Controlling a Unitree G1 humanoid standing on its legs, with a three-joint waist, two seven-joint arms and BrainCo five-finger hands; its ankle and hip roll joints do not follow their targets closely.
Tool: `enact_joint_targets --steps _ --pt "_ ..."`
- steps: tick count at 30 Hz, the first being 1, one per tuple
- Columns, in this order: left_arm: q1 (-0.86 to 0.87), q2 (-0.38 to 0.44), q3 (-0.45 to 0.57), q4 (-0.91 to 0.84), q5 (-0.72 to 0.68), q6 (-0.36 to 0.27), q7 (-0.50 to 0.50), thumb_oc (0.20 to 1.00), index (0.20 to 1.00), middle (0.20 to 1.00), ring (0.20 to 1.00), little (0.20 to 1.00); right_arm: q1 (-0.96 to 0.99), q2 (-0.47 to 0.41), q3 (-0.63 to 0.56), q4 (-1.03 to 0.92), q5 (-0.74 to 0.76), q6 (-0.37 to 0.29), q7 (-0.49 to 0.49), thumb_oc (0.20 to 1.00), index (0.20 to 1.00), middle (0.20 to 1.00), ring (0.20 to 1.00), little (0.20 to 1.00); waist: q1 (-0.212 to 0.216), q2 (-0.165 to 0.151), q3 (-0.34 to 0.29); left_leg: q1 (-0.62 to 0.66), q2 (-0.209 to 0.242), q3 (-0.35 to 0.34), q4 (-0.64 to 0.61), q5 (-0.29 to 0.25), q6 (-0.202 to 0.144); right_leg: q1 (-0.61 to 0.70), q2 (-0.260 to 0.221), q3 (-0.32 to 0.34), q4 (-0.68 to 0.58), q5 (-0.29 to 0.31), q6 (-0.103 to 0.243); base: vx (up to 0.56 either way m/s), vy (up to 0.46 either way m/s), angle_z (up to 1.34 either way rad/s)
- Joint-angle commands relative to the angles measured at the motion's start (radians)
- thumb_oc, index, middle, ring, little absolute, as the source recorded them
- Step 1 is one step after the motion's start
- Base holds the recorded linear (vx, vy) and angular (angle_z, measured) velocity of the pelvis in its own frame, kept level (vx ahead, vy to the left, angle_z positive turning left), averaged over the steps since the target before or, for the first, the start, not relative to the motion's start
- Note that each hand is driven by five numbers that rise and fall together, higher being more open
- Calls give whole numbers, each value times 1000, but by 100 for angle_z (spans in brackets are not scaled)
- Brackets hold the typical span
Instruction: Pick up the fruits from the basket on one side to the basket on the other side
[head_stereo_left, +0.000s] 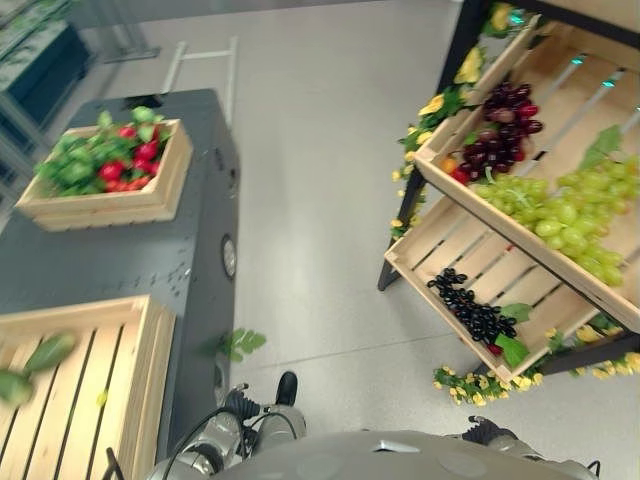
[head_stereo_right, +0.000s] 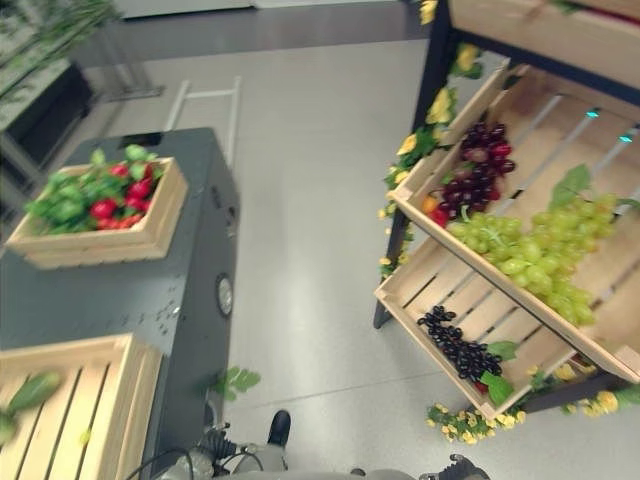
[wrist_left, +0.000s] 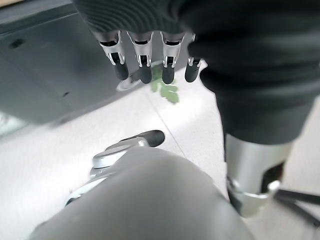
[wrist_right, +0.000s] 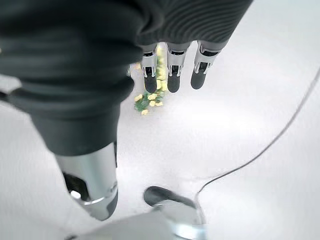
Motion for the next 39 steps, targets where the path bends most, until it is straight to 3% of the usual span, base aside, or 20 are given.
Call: enact_joint_targets --steps 1,3,5,6,7,11,12,17,18,23,28,29,30,31,32,33,34,39 --pt "-18 -6 21 28 30 6 -12 1000 1000 1000 1000 1000 -53 -21 -39 3 -18 -6 -12 1000 1000 1000 1000 1000 -17 -48 41 93 -39 154 -2 -215 77 32 -104 20 -226 129 193 -196 -92 52" --pt "-11 -8 35 38 21 8 -10 1000 1000 1000 1000 1000 -51 -24 -52 3 -13 -5 -18 1000 1000 1000 1000 1000 -25 -42 36 116 -38 189 25 -237 80 29 -113 -23 -226 132 193 -148 -37 65" --pt "-5 -7 66 67 19 13 -13 1000 1000 1000 1000 1000 -49 -15 -66 -8 -2 -8 -16 1000 1000 1000 1000 1000 -44 -58 23 165 -35 254 81 -316 91 18 -140 -92 -225 143 195 -152 -20 118" --pt "-5 -7 67 67 19 13 -13 1000 1000 1000 1000 1000 -49 -15 -65 -8 -2 -8 -16 1000 1000 1000 1000 1000 -45 -58 24 166 -34 252 84 -319 90 21 -139 -93 -225 142 195 -179 -11 117" --pt "-2 -3 75 78 27 12 -16 1000 1000 1000 1000 1000 -49 -5 -56 -14 -7 -12 -12 1000 1000 1000 1000 1000 -52 -73 18 221 -21 303 106 -377 93 21 -159 -144 -224 145 200 -91 0 85" --pt "-2 0 86 86 30 13 -21 1000 1000 1000 1000 1000 -43 7 -61 -24 4 -13 -2 1000 1000 1000 1000 1000 -64 -84 5 292 4 348 98 -418 86 12 -186 -225 -220 157 209 -124 50 84" --pt "-8 -3 86 86 31 13 -23 1000 1000 1000 1000 1000 -42 13 -68 -30 13 -15 -1 1000 1000 1000 1000 1000 -74 -88 0 333 26 410 110 -447 79 9 -208 -286 -214 162 213 -76 66 93" --pt "-13 -6 86 91 37 15 -22 1000 1000 1000 1000 1000 -40 28 -75 -44 38 -17 -2 1000 1000 1000 1000 1000 -78 -84 -14 359 27 464 52 -442 69 0 -236 -363 -209 184 227 -25 139 104" --pt "-13 2 93 97 32 17 -19 1000 1000 1000 1000 1000 -49 42 -76 -51 49 -19 0 1000 1000 1000 1000 1000 -67 -96 -15 355 13 459 35 -447 77 -1 -255 -375 -202 204 245 17 192 120" --pt "-18 29 99 100 28 17 -13 1000 1000 1000 1000 1000 -48 80 -74 -65 82 -28 3 1000 1000 1000 1000 1000 -47 -123 -19 363 -27 440 -43 -426 104 -15 -293 -394 -169 229 268 -10 169 46" --pt "-24 55 118 117 27 19 -13 1000 1000 1000 1000 1000 -53 124 -73 -79 101 -31 0 1000 1000 1000 1000 1000 -43 -146 -11 370 -71 387 -105 -416 130 -49 -334 -351 -121 248 298 -27 220 49" --pt "-25 69 118 119 22 17 -13 1000 1000 1000 1000 1000 -48 129 -65 -80 97 -33 0 1000 1000 1000 1000 1000 -52 -146 1 370 -85 348 -107 -417 146 -66 -312 -241 -72 223 294 -3 126 45" --pt "-25 69 118 119 22 17 -13 1000 1000 1000 1000 1000 -49 130 -66 -80 97 -33 0 1000 1000 1000 1000 1000 -52 -148 -1 366 -87 348 -107 -414 146 -70 -314 -240 -73 225 294 29 186 59" --pt "-27 75 121 121 12 15 -14 1000 1000 1000 1000 1000 -50 135 -64 -72 98 -36 0 1000 1000 1000 1000 1000 -64 -145 2 366 -93 316 -107 -412 156 -85 -277 -138 -42 200 290 110 157 85" --pt "-22 79 136 134 -7 17 -23 1000 1000 1000 1000 1000 -45 140 -61 -62 108 -38 0 1000 1000 1000 1000 1000 -87 -142 -3 373 -104 256 -107 -410 167 -94 -180 29 -12 150 277 113 155 99" --pt "-22 79 136 134 -7 17 -23 1000 1000 1000 1000 1000 -46 141 -61 -62 108 -38 0 1000 1000 1000 1000 1000 -87 -142 -5 370 -104 256 -107 -409 167 -96 -180 29 -13 152 277 168 156 103" --pt "-20 83 157 152 -33 19 -33 1000 1000 1000 1000 1000 -34 138 -63 -47 116 -36 4 1000 1000 1000 1000 1000 -94 -145 -12 367 -115 209 -107 -398 171 -94 -138 99 -14 133 267 78 61 98" --pt "-6 87 220 181 -104 26 -55 1000 1000 1000 1000 1000 -12 140 -68 -19 117 -32 19 1000 1000 1000 1000 1000 -80 -155 -30 372 -134 162 -106 -385 175 -64 -117 63 -65 133 235 100 0 97"
